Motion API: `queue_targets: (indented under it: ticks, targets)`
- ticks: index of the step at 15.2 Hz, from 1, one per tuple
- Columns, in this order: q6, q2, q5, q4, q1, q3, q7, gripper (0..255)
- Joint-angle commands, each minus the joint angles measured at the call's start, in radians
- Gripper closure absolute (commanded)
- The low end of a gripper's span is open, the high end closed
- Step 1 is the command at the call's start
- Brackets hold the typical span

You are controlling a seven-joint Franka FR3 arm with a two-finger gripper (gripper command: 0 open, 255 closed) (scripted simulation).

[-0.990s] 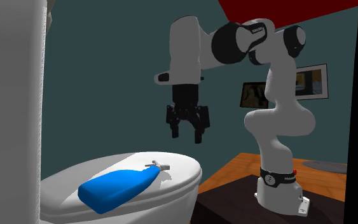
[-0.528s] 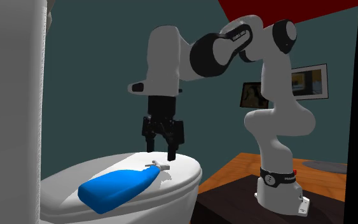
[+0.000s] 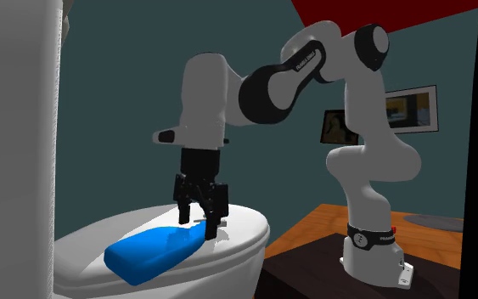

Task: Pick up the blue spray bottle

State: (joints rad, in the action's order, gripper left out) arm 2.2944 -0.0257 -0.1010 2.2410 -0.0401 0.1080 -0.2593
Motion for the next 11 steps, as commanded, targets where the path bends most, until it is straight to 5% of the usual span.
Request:
queue_targets:
  ticks: [1,3,4,11]
  targets:
    - [0.026,-0.016,0.0,0.01,0.0,0.0,0.003,0]
    - [0.034,-0.021,0.0,0.012,0.0,0.0,0.003,0]
    - [0.033,-0.02,0.0,0.012,0.0,0.0,0.003,255]
    - [0.032,-0.021,0.0,0.011,0.0,0.0,0.003,255]
